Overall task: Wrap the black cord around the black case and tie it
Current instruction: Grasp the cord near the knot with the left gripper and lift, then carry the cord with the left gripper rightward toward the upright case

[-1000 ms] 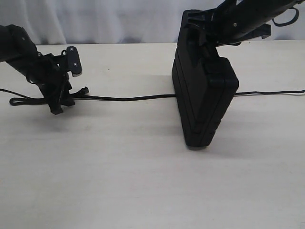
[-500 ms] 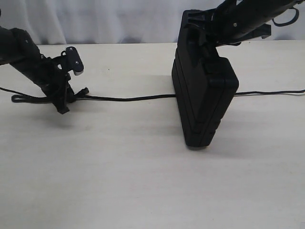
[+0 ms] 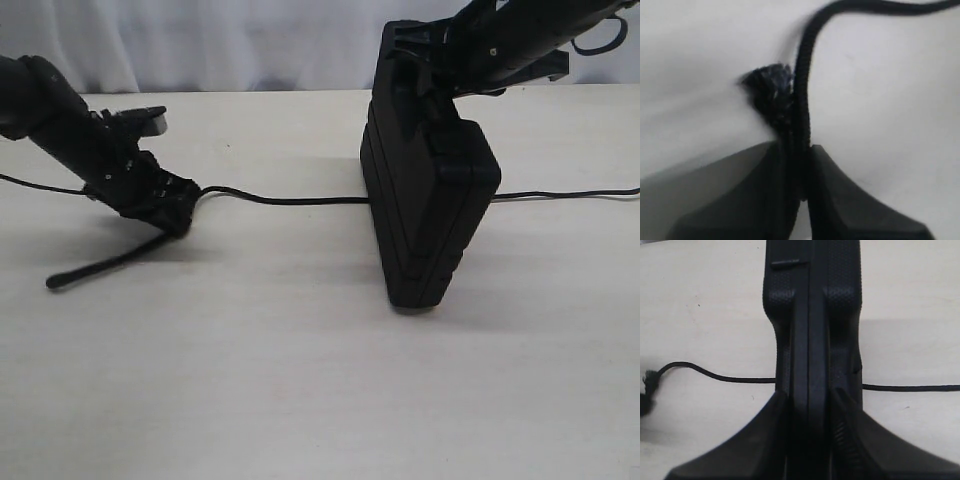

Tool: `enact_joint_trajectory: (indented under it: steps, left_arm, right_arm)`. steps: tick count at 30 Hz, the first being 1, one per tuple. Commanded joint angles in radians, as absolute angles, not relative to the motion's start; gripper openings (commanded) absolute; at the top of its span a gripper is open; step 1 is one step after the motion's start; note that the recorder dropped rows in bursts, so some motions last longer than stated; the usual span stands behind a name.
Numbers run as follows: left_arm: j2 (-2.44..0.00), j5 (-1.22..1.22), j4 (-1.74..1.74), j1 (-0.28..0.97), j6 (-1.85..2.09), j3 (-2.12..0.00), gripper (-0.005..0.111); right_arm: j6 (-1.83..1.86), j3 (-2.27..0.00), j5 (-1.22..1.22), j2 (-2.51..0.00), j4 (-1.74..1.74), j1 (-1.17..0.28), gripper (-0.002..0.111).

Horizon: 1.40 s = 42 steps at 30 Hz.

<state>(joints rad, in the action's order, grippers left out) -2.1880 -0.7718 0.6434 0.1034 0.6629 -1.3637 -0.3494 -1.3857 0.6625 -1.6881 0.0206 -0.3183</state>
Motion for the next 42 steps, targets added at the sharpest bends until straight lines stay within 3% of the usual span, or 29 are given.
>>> enact_joint_trajectory:
  steps: [1, 4, 7, 11, 21, 26, 34, 42]
  left_arm:
    - [-2.214, -0.971, 0.835, 0.11, 0.635, -1.381, 0.029]
    - [-2.214, -0.972, 0.955, 0.11, 0.631, -1.38, 0.049]
    - [-2.214, -0.982, 1.064, 0.111, 0.657, -1.38, 0.052]
    - [-2.214, -0.992, 1.069, 0.111, 0.703, -1.395, 0.051]
    - [-2.133, -1.151, 0.701, 0.112, 0.867, -1.473, 0.05]
    - [-2.085, -1.19, 0.565, 0.171, 1.236, -1.447, 0.029]
    - [-2.087, -0.855, 0.226, 0.361, 1.587, -1.427, 0.028]
    - [-2.187, -0.748, -0.013, 0.401, 1.644, -1.419, 0.028]
  right_arm:
    - [-0.354, -1.394, 0.625, -1.684, 0.015, -0.318, 0.004]
    - [-0.354, -1.394, 0.625, -1.684, 0.015, -0.318, 0.004]
    - [-0.354, -1.394, 0.625, -1.684, 0.015, -0.318, 0.004]
    - [-0.354, -1.394, 0.625, -1.684, 0.015, -0.318, 0.004]
    - [-0.354, -1.394, 0.625, -1.684, 0.015, -0.318, 0.004]
    - [-0.354, -1.394, 0.625, -1.684, 0.015, -0.318, 0.004]
    - [-0.354, -1.394, 0.625, -1.684, 0.015, -0.318, 0.004]
    - [-0.354, -1.394, 0.625, -1.684, 0.015, -0.318, 0.004]
